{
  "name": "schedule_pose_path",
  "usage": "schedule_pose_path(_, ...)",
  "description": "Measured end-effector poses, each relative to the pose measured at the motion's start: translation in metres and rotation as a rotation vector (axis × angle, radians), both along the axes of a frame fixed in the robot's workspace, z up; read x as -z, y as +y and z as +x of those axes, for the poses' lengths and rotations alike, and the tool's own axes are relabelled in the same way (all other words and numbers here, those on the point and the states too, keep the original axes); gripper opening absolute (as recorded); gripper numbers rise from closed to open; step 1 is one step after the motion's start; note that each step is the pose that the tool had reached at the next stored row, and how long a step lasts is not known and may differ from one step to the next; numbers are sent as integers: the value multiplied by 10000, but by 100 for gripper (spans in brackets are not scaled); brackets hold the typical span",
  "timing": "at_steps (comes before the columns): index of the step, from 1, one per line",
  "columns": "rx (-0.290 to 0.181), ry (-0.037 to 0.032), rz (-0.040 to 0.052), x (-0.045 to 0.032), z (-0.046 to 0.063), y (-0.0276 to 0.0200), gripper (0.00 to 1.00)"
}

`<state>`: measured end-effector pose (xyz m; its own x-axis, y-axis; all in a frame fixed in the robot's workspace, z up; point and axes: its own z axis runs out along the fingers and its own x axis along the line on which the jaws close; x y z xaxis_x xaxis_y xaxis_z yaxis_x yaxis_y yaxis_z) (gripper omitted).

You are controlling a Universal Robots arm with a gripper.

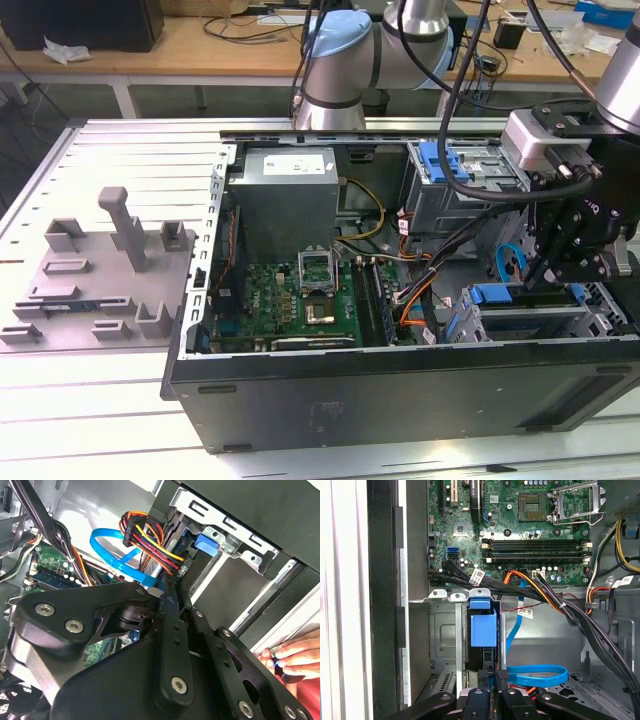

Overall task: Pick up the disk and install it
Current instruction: 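Insert the second disk wire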

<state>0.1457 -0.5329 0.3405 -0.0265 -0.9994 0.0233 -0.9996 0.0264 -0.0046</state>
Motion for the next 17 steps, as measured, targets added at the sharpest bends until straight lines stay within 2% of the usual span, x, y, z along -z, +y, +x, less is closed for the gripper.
schedule_pose_path(8, 0, 0, 2, -3, 0, -1, 16)
schedule_pose_path(10, 0, 0, -7, -58, 0, -1, 18)
schedule_pose_path(15, 0, -1, -24, -132, 0, -1, 47)
schedule_pose_path(16, 0, 0, -32, -145, 0, -1, 47)
schedule_pose_path(17, 0, 0, -41, -156, 0, -1, 54)
